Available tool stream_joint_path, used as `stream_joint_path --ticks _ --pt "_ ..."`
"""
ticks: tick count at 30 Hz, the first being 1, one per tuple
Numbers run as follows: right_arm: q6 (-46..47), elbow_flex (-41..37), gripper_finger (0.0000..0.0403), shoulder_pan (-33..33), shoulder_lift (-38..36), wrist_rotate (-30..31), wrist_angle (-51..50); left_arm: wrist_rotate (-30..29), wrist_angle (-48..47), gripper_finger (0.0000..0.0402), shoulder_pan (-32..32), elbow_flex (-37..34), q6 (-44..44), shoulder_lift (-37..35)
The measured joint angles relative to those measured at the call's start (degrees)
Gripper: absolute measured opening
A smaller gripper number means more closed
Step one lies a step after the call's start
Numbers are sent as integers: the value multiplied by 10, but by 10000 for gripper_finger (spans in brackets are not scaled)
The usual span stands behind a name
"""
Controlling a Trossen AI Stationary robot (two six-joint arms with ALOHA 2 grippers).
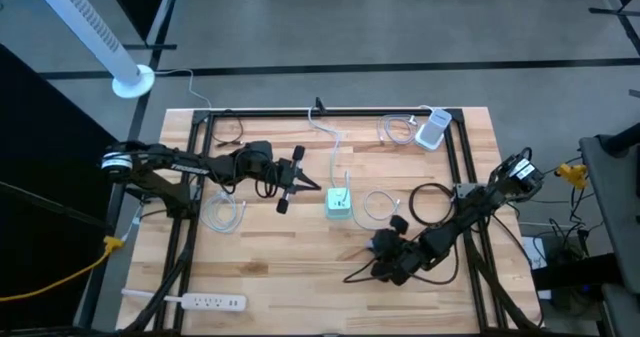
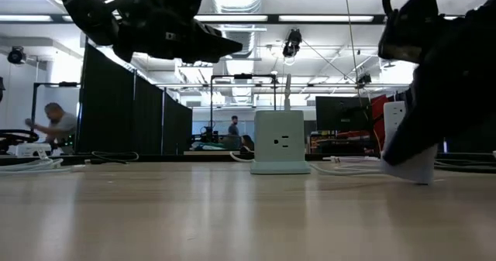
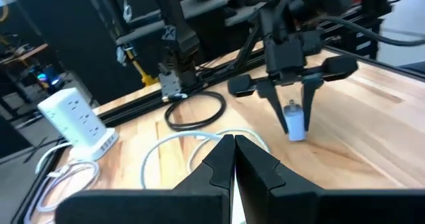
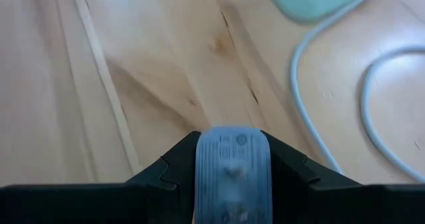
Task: Insert USB
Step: Move the violet charger adapter to the middle of the table, then insert the right black USB cable into the violet charger adapter
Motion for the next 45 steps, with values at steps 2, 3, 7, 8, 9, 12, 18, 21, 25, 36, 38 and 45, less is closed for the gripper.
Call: stream_joint_path --ticks 2,3,7,8,9,12,18,21,25,36,38,45 --pt "7 0 116 0 -1 -8 -14 -4 -4 0 1 0 0 0" --pt "8 0 116 0 -2 -13 -18 -4 -6 0 2 0 0 0" --pt "2 1 116 -5 -5 -9 -18 -4 -7 0 3 0 5 0" --pt "-9 4 116 -9 -6 -9 -18 -4 -7 0 3 0 7 0" --pt "-24 8 116 -13 -6 -9 -16 -4 -7 0 3 0 9 0" --pt "-67 23 116 -29 -6 -20 -8 -4 -8 0 3 0 11 0" --pt "-171 27 116 -65 -6 -106 -4 -3 -11 0 3 0 13 0" --pt "-231 27 116 -92 -6 -140 16 15 -11 0 3 0 13 0" --pt "-321 27 116 -126 -6 -164 78 54 -9 0 3 0 8 0" --pt "-455 35 253 -171 -6 -189 99 57 -31 13 3 0 -68 1" --pt "-457 47 262 -171 -7 -188 80 57 -33 13 2 0 -78 1" --pt "-361 130 257 -162 -68 -184 -173 57 -69 9 1 0 -80 1"
